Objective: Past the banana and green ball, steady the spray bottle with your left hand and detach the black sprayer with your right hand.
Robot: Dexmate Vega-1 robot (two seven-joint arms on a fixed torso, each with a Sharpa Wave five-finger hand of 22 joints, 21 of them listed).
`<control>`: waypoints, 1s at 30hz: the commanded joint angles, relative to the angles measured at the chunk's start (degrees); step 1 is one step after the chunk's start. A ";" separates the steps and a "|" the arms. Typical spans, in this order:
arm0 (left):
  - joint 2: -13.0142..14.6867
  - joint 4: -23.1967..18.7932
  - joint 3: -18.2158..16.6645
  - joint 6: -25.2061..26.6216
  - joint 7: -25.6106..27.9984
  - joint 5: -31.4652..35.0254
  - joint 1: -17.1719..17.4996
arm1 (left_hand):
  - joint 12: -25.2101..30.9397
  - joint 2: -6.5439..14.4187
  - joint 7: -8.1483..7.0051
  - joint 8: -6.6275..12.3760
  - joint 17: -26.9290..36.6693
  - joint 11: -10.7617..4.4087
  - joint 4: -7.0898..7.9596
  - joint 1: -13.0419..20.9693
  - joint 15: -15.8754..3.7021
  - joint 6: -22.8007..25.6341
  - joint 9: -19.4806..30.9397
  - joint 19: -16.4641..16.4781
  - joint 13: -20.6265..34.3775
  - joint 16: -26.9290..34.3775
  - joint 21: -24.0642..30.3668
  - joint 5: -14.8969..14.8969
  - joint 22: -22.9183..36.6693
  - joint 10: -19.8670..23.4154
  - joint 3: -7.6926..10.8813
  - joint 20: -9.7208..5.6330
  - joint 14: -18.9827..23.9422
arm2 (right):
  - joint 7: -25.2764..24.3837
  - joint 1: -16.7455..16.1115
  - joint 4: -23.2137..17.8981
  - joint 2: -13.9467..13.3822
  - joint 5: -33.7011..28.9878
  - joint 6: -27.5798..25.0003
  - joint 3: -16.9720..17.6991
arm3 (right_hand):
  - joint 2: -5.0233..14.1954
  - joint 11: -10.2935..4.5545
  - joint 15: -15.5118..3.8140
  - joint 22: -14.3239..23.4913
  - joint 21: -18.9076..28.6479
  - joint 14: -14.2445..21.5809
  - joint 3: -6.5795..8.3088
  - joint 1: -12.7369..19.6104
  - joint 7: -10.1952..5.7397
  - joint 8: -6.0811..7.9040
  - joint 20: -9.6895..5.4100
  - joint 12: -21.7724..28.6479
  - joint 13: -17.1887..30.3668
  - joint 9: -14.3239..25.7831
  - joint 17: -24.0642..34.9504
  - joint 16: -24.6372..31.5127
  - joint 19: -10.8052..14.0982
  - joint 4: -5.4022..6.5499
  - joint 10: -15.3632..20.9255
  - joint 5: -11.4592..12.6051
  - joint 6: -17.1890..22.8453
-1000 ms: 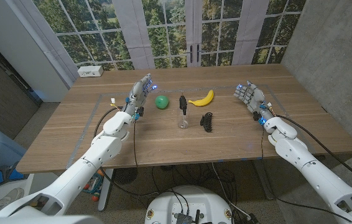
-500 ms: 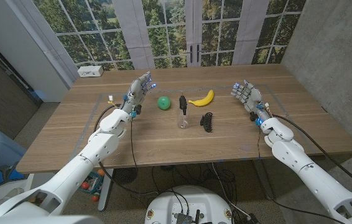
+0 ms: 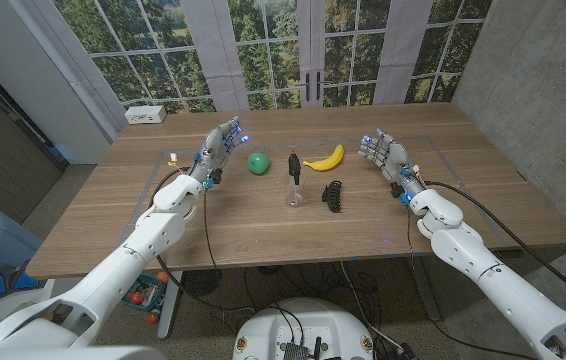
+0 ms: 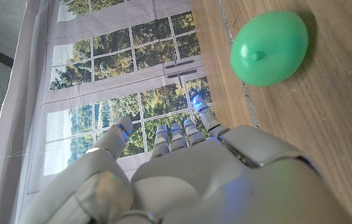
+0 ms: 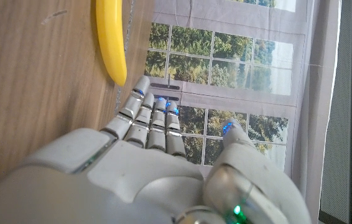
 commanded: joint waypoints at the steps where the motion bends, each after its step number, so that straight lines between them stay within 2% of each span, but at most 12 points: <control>1: 0.51 1.69 -0.29 0.13 -1.75 -0.77 -0.70 | 0.18 0.12 0.06 0.32 0.11 -0.66 0.01 -0.56 -0.39 0.28 0.19 0.37 0.15 0.45 -0.13 0.44 0.06 0.04 -0.31 0.36 0.39 | 0.14 -0.32 -0.75 -0.88 -5.89 1.81 -2.33 | -3.53 0.54 0.30 0.30 -1.83 -0.98 -2.65 -3.50 0.49 -0.77 -0.38 -0.77 -0.44 0.06 -0.86 -1.05 -0.53 0.13 -1.33 0.33 -2.21; 4: 0.32 2.01 -0.19 0.18 -2.09 -0.91 -0.99 | 0.20 0.15 0.06 0.32 0.11 -0.69 0.04 -0.68 -0.42 0.26 0.19 0.50 0.15 0.47 -0.20 0.47 0.07 0.08 -0.32 0.36 0.44 | 0.05 -0.26 -0.65 -1.09 -7.75 3.13 -2.95 | -5.41 -0.07 0.18 0.31 -3.07 -2.12 -4.04 -5.09 0.20 -1.04 -0.72 -1.23 -0.77 0.00 -1.43 -1.84 -1.10 0.00 -2.72 0.96 -3.83; 8: 0.13 2.13 -0.01 0.07 -2.22 -0.75 -1.26 | 0.19 0.19 0.12 0.31 0.11 -0.56 0.06 -0.83 -0.36 0.23 0.19 0.59 0.15 0.47 -0.32 0.51 0.07 0.09 -0.34 0.41 0.49 | -1.14 -0.27 -1.29 -1.88 -11.10 4.16 -3.78 | -6.92 -0.47 -0.05 0.31 -3.72 -2.56 -4.85 -5.53 0.12 -1.19 -1.07 -1.52 -0.98 -0.04 -1.92 -2.28 -0.74 -0.51 -3.88 1.53 -5.18; 20: 0.06 1.44 0.20 0.24 -1.87 -0.43 -1.43 | 0.22 0.28 0.28 0.31 0.09 -0.63 0.11 -1.19 -0.36 0.16 0.19 0.87 0.15 0.50 -0.62 0.61 0.08 0.19 -0.36 0.44 0.69 | -3.50 -0.73 -3.76 -4.12 -17.83 4.28 -5.83 | -8.79 -0.81 -0.44 0.33 -4.92 -2.98 -5.61 -5.29 -0.04 -1.17 -1.63 -1.55 -1.22 -0.05 -2.62 -2.80 -1.12 -1.56 -4.73 2.54 -6.75; 25: 0.11 1.16 0.25 0.23 -1.88 -0.38 -1.33 | 0.25 0.32 0.35 0.32 0.08 -0.64 0.12 -1.31 -0.38 0.14 0.19 1.00 0.15 0.50 -0.73 0.65 0.08 0.31 -0.36 0.52 0.76 | -5.65 -1.10 -5.52 -4.95 -21.10 3.11 -6.63 | -9.94 -0.89 0.09 0.31 -6.18 -4.33 -5.90 -4.49 0.24 -1.21 -0.95 -1.78 -1.45 -0.02 -3.34 -3.63 -1.89 -2.61 -6.21 3.59 -8.52; 30: 0.11 0.77 0.09 0.21 -1.85 -0.74 -0.90 | 0.33 0.36 0.50 0.32 0.06 -0.67 0.14 -1.53 -0.23 0.11 0.20 1.23 0.15 0.60 -0.90 0.71 0.09 0.56 -0.36 0.58 1.14 | -6.75 -1.07 -6.54 -5.56 -24.01 1.95 -7.78 | -11.23 -1.27 -0.26 0.25 -8.90 -7.40 -5.88 -1.91 0.35 -1.30 -2.12 -2.12 -1.98 0.06 -5.07 -5.10 -2.87 -4.84 -10.09 5.79 -12.60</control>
